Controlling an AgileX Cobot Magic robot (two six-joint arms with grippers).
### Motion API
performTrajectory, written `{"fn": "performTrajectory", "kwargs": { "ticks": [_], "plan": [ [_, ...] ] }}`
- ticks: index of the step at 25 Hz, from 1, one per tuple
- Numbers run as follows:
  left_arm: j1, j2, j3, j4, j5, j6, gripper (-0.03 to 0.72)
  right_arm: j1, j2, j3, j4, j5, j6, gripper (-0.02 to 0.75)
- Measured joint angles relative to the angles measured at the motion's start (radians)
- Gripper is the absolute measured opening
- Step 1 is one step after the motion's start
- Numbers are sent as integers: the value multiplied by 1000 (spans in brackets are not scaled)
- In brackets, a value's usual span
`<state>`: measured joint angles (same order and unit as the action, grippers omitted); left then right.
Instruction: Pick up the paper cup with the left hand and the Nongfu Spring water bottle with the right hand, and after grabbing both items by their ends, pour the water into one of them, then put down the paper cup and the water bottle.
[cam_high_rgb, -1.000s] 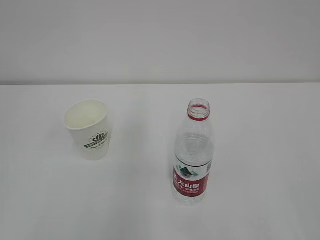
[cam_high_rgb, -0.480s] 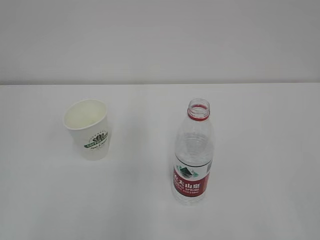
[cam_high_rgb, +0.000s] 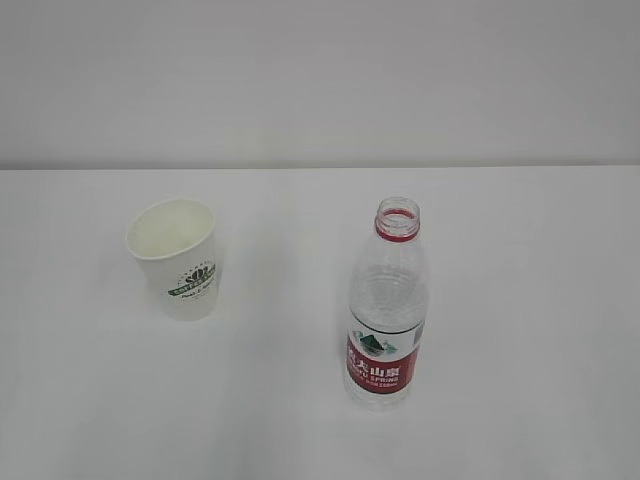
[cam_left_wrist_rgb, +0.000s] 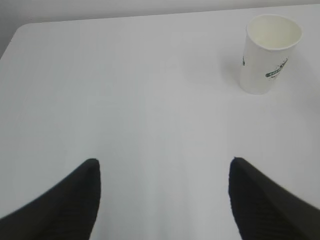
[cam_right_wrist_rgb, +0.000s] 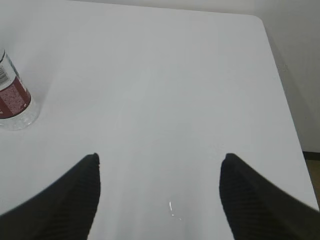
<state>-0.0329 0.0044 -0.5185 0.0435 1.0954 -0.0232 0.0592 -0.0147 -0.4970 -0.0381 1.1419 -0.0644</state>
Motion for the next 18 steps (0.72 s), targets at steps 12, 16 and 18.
{"fn": "performTrajectory", "kwargs": {
  "ticks": [12,16,18],
  "plan": [
    [0,0,-9,20,-11,0,580,0,0,0,3,-4,0,557],
    [0,0,-10,23,-16,0,579,0,0,-6,3,-8,0,557],
    [0,0,-12,23,-19,0,579,0,0,-11,6,-11,0,557]
  ]
}}
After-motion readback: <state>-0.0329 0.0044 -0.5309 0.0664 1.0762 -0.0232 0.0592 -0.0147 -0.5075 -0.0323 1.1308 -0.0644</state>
